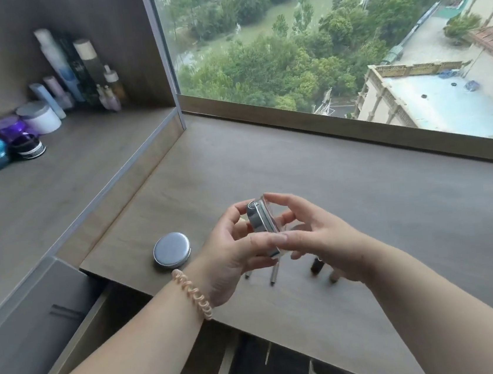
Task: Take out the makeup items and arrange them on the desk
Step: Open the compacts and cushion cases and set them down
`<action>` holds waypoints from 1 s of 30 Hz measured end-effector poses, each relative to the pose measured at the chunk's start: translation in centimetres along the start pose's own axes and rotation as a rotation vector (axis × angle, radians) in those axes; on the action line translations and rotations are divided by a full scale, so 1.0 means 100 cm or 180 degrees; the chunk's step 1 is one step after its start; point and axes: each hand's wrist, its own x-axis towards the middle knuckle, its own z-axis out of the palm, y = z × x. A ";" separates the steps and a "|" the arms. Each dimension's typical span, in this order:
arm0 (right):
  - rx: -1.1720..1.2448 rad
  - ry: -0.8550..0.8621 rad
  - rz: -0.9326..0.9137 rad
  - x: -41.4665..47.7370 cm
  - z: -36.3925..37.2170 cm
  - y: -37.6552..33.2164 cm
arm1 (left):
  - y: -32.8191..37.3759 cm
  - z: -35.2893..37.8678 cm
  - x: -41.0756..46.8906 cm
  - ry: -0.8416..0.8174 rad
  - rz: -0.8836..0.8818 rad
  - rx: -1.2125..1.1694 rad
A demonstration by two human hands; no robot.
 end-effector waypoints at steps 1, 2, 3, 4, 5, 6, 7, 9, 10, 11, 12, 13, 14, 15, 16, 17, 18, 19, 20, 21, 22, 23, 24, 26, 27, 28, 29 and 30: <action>-0.0012 -0.0026 -0.0031 -0.008 -0.008 -0.001 | 0.001 0.008 0.000 -0.0045 -0.0001 -0.0022; -0.0037 -0.0023 -0.0065 -0.016 -0.016 -0.003 | 0.002 0.018 0.000 -0.0084 0.0016 -0.0038; -0.0075 -0.0005 -0.0111 -0.022 -0.023 -0.004 | 0.003 0.026 0.000 -0.0114 0.0052 -0.0052; -0.0098 0.0008 -0.0165 -0.030 -0.030 -0.006 | 0.003 0.035 0.000 -0.0146 0.0110 -0.0053; -0.0082 -0.0003 -0.0216 -0.039 -0.038 -0.008 | 0.003 0.046 0.000 -0.0175 0.0180 -0.0033; -0.0009 -0.0030 -0.0233 -0.045 -0.043 -0.009 | 0.002 0.054 0.001 -0.0160 0.0255 0.0037; 0.0110 -0.0056 -0.0230 -0.052 -0.049 -0.011 | 0.002 0.063 0.001 -0.0118 0.0346 0.0152; 0.0254 -0.0052 -0.0196 -0.061 -0.055 -0.012 | 0.000 0.077 0.000 -0.0025 0.0531 0.0387; 0.0193 0.0028 -0.0198 -0.066 -0.059 -0.012 | -0.001 0.084 0.000 -0.0028 0.0602 0.0454; 0.0109 0.0115 -0.0226 -0.070 -0.063 -0.010 | -0.003 0.092 -0.001 -0.0068 0.0650 0.0509; 0.0071 0.0169 -0.0273 -0.072 -0.064 -0.009 | -0.005 0.097 -0.001 -0.0105 0.0669 0.0553; 0.0089 0.0189 -0.0324 -0.076 -0.067 -0.008 | -0.006 0.102 -0.001 -0.0153 0.0668 0.0581; 0.0142 0.0185 -0.0378 -0.080 -0.071 -0.006 | -0.007 0.106 -0.001 -0.0208 0.0661 0.0588; 0.0199 0.0170 -0.0431 -0.084 -0.074 -0.005 | -0.007 0.109 0.000 -0.0270 0.0654 0.0567; 0.0234 0.0163 -0.0467 -0.087 -0.077 -0.005 | -0.007 0.111 0.001 -0.0341 0.0623 0.0466; 0.0251 0.0163 -0.0493 -0.090 -0.080 -0.004 | -0.006 0.111 0.002 -0.0417 0.0537 0.0256; 0.0260 0.0167 -0.0514 -0.092 -0.082 -0.003 | -0.004 0.112 0.004 -0.0482 0.0397 -0.0040; 0.0259 0.0169 -0.0528 -0.093 -0.083 -0.003 | -0.003 0.113 0.005 -0.0565 0.0228 -0.0336; 0.0237 0.0171 -0.0536 -0.094 -0.084 -0.002 | -0.002 0.114 0.006 -0.0651 0.0063 -0.0534; 0.0195 0.0169 -0.0535 -0.095 -0.085 -0.002 | -0.002 0.115 0.007 -0.0701 -0.0061 -0.0568; 0.0151 0.0157 -0.0518 -0.095 -0.085 -0.002 | -0.003 0.117 0.009 -0.0682 -0.0130 -0.0497; 0.0112 0.0136 -0.0482 -0.095 -0.085 -0.002 | -0.005 0.119 0.010 -0.0614 -0.0156 -0.0415; 0.0095 0.0111 -0.0426 -0.095 -0.085 -0.002 | -0.007 0.120 0.012 -0.0530 -0.0165 -0.0371; 0.0123 0.0056 -0.0300 -0.094 -0.086 -0.004 | -0.011 0.121 0.012 -0.0421 -0.0183 -0.0377; 0.0113 0.0026 -0.0250 -0.094 -0.086 -0.005 | -0.013 0.121 0.012 -0.0407 -0.0175 -0.0391; 0.0060 -0.0003 -0.0219 -0.093 -0.086 -0.006 | -0.014 0.120 0.012 -0.0418 -0.0167 -0.0420; -0.0034 -0.0033 -0.0195 -0.092 -0.087 -0.007 | -0.016 0.119 0.011 -0.0450 -0.0165 -0.0468; -0.0144 -0.0062 -0.0177 -0.091 -0.087 -0.008 | -0.018 0.117 0.011 -0.0493 -0.0167 -0.0542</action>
